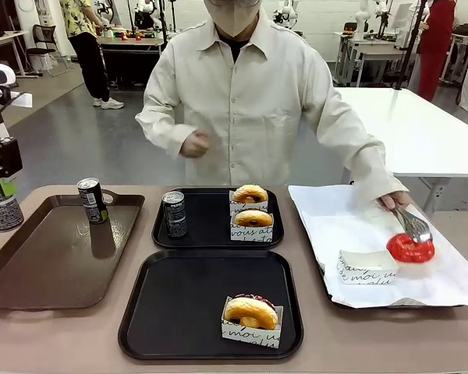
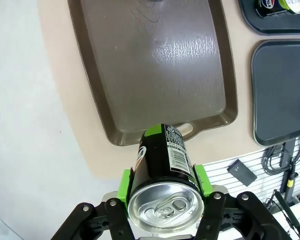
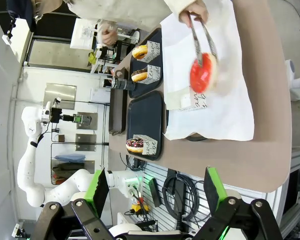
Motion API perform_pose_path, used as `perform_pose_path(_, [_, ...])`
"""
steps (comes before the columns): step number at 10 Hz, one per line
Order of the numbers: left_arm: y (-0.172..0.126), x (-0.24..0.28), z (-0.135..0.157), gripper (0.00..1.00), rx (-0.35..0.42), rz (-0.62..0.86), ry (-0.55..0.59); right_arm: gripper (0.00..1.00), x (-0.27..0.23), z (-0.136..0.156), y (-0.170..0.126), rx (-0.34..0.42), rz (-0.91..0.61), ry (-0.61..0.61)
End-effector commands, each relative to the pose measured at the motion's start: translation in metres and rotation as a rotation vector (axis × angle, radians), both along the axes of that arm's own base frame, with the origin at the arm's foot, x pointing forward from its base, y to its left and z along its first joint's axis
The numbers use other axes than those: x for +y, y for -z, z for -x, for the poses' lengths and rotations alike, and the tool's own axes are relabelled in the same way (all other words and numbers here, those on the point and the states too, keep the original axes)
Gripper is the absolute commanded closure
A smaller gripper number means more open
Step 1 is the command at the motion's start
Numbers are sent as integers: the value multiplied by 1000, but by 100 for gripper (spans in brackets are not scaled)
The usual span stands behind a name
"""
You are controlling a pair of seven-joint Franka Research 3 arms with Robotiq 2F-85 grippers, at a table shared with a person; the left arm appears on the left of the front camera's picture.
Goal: Set up donuts and drinks on trays.
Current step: Pick up one Pepsi coke from the Handle tray and place it on the Flat Tray without a Pepsi coke.
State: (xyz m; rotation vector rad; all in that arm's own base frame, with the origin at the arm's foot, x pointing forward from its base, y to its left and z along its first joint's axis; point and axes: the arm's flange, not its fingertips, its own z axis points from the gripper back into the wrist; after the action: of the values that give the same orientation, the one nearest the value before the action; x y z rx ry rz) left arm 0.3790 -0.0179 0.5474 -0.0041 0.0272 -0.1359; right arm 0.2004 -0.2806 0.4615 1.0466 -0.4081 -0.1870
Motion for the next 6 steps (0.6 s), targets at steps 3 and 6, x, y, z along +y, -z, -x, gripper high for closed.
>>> perform_pose_path(3, [-1,-34,19,42,-71,13,101,0,-1,-1,0,-25,-15,-2])
perform_pose_path(6, [8,-85,31,42,-59,70,204,0,-1,-1,0,-25,-15,-2])
